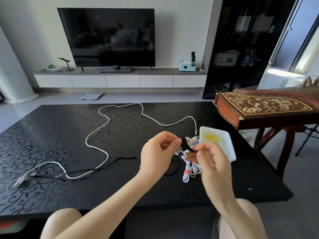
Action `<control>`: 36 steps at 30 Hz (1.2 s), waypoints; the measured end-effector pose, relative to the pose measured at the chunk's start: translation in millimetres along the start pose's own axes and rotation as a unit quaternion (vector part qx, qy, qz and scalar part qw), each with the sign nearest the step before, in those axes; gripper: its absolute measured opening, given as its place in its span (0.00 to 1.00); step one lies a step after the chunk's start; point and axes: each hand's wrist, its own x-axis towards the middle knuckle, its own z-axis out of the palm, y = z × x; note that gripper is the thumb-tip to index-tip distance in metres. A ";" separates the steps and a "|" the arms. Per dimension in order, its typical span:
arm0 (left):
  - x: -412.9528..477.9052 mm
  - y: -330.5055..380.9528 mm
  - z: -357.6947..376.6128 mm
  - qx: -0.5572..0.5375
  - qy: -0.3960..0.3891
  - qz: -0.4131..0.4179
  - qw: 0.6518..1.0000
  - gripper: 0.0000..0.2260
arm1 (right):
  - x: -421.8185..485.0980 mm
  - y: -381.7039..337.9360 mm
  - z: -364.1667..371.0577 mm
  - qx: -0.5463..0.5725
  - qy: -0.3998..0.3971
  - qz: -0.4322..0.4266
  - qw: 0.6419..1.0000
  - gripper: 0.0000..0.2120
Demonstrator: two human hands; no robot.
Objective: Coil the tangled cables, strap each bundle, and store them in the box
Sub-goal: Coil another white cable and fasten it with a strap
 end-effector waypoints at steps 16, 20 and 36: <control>2.1 -1.6 6.6 0.232 0.097 0.356 0.900 0.10 | 27.2 -11.9 0.0 -0.029 -0.077 0.229 0.970 0.12; 4.0 -1.2 8.7 0.232 0.082 0.350 0.904 0.10 | 33.3 -14.6 -2.2 0.073 -0.089 0.278 0.954 0.09; 13.7 3.5 6.5 0.197 0.041 0.301 0.932 0.08 | 38.8 -7.4 -5.5 0.129 -0.152 0.247 0.948 0.15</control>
